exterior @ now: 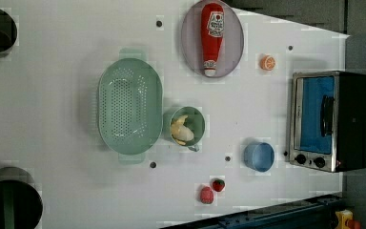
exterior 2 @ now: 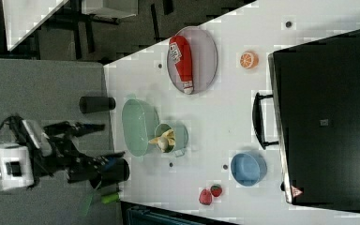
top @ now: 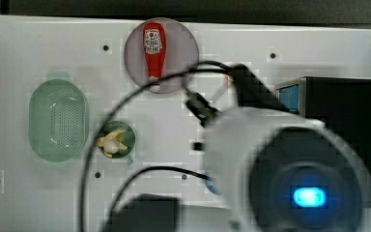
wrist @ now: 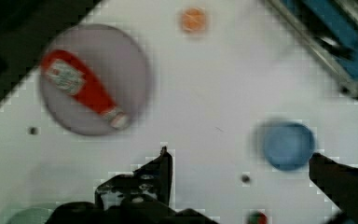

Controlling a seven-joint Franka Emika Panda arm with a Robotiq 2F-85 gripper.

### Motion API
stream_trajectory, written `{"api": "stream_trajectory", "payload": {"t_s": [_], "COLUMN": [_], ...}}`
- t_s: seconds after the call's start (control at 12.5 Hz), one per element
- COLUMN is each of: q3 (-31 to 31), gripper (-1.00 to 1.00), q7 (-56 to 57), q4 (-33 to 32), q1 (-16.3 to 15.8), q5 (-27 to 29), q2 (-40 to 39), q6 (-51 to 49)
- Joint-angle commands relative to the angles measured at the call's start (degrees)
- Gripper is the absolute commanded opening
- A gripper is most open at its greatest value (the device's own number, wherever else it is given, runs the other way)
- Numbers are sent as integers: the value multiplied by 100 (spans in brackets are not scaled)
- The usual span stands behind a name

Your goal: Pick Banana and place it in mug.

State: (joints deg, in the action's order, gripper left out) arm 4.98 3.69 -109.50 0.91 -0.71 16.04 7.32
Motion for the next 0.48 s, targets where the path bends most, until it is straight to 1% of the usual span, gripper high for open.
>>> {"api": "stream_trajectory", "payload": {"t_s": [0.08,0.48], "q3": [44,73], "gripper": [100,100], "q7": [-105,-106], "q4": [63,22], "q1": [50,50], "q5": [28,29], "q2": [-267,-378], "q6": [-275,-262]}}
